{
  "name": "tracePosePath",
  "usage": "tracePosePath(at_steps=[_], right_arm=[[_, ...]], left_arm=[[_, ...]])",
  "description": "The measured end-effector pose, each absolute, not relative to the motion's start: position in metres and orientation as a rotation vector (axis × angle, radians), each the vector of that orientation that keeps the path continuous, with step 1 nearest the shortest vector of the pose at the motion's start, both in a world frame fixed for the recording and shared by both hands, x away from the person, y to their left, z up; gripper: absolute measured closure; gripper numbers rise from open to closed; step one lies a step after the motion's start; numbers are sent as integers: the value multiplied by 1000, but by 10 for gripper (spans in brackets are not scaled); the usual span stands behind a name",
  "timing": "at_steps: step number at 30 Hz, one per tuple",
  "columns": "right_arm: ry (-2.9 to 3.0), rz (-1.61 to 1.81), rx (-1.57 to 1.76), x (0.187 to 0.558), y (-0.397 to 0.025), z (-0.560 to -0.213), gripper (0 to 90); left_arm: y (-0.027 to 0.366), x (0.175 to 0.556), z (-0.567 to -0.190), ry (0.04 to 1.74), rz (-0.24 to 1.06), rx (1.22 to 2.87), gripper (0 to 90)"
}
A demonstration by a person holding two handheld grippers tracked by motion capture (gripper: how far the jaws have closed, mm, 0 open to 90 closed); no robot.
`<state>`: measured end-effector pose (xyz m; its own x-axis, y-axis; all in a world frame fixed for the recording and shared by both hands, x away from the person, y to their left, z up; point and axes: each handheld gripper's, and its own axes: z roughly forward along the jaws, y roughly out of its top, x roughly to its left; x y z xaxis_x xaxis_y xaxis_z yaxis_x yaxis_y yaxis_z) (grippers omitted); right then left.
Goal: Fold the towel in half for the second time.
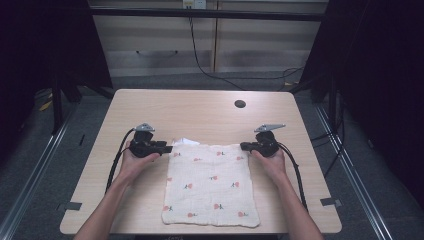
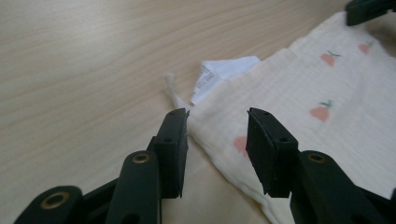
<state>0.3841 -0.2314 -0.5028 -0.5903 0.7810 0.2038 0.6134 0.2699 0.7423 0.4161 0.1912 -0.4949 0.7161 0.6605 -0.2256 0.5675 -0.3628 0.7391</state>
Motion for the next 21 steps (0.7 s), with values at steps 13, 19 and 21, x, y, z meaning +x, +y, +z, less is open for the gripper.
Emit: tracePosePath(at_steps=[13, 19, 21], right_arm=[[2342, 1219, 1320, 385, -234, -505, 875], [2339, 1221, 1317, 384, -235, -503, 875], [2339, 1230, 1316, 385, -235, -502, 876]], left_arm=[[169, 425, -507, 941, 218, 2102, 600], [167, 421, -508, 897, 261, 2136, 734], [164, 418, -510, 884, 227, 2115, 815]])
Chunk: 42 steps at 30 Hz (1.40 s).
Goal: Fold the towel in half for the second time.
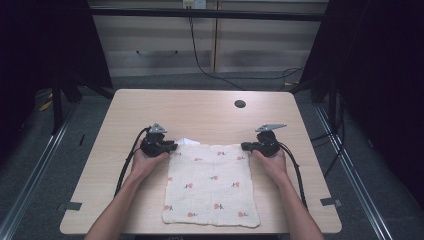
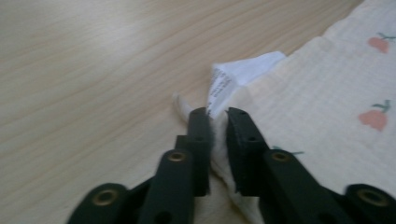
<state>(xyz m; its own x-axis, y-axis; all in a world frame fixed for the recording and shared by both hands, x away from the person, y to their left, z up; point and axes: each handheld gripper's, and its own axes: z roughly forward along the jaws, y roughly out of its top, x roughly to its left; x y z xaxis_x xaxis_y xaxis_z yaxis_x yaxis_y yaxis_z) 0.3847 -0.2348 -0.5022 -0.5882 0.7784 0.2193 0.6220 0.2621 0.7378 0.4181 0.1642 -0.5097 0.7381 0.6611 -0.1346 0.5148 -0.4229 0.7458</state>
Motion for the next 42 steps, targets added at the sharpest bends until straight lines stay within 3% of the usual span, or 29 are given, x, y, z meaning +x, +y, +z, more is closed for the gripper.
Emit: tracePosePath(at_steps=[8, 20, 30, 36, 42], right_arm=[[2333, 1250, 1318, 385, -236, -498, 877], [2256, 1354, 1287, 388, -241, -464, 877], [2250, 1331, 1199, 393, -240, -424, 876], [2204, 1363, 1168, 390, -244, -402, 875], [2211, 1361, 1166, 382, -250, -407, 876]], left_arm=[[169, 418, -503, 898, 196, 2066, 849], [186, 417, -461, 890, 184, 1899, 853], [185, 416, -432, 875, 235, 1860, 854], [185, 419, -391, 807, 282, 1822, 853], [177, 407, -394, 745, 281, 1859, 853]])
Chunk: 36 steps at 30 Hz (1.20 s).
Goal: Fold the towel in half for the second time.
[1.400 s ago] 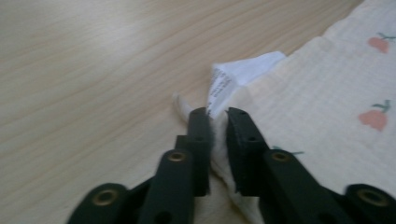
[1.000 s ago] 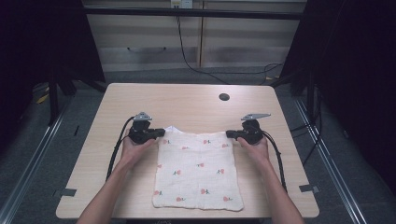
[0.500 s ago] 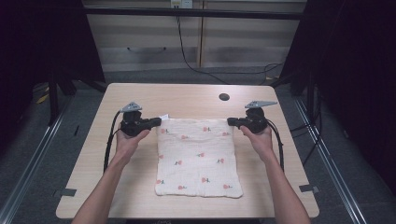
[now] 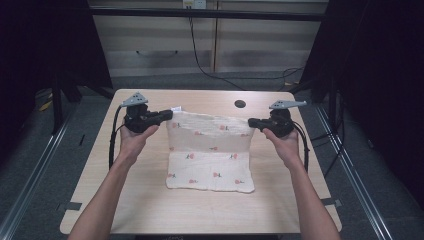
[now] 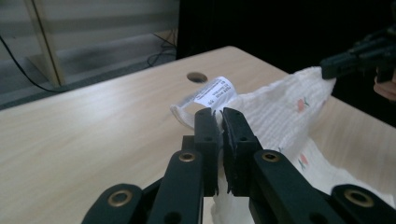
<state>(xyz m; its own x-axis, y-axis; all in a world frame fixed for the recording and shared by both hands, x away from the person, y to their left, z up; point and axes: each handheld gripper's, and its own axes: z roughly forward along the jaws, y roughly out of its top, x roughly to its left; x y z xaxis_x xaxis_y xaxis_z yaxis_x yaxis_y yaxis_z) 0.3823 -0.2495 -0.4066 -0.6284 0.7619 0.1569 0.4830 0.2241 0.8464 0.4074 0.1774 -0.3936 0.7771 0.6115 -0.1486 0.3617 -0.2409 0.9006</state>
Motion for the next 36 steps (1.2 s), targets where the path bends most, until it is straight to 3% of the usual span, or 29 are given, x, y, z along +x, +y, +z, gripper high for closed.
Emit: tracePosePath(at_steps=[9, 20, 36], right_arm=[[2222, 1396, 1159, 357, -258, -425, 876], [2273, 1393, 1050, 321, -250, -431, 874], [2359, 1372, 1035, 285, -246, -451, 871]], left_arm=[[182, 392, -424, 743, 260, 1889, 853], [181, 366, -424, 676, 284, 1929, 852], [194, 346, -455, 717, 172, 1947, 851]])
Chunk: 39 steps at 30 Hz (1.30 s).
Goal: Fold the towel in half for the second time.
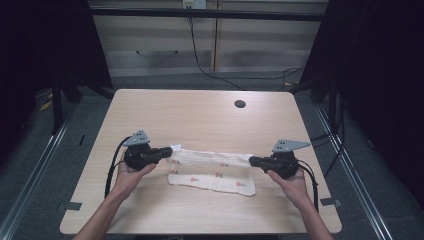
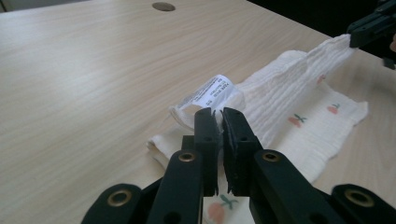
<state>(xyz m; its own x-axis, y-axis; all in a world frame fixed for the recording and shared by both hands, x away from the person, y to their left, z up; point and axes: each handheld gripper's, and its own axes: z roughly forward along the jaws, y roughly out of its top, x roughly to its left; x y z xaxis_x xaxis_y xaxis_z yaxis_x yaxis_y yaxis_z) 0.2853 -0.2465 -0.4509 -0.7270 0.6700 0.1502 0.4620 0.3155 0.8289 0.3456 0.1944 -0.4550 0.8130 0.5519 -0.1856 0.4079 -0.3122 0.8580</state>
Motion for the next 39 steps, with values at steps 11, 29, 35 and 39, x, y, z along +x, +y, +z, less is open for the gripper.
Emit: tracePosePath(at_steps=[11, 29, 35, 39], right_arm=[[2396, 1363, 1059, 270, -247, -467, 861], [2454, 1330, 1102, 250, -253, -482, 720], [2410, 1367, 1129, 253, -258, -477, 712], [2408, 1365, 1134, 260, -255, -478, 714]], left_arm=[[197, 324, -472, 695, 133, 2000, 848], [208, 308, -479, 701, 84, 1984, 656], [218, 312, -472, 724, 98, 1911, 631], [221, 321, -471, 771, 147, 1918, 632]])
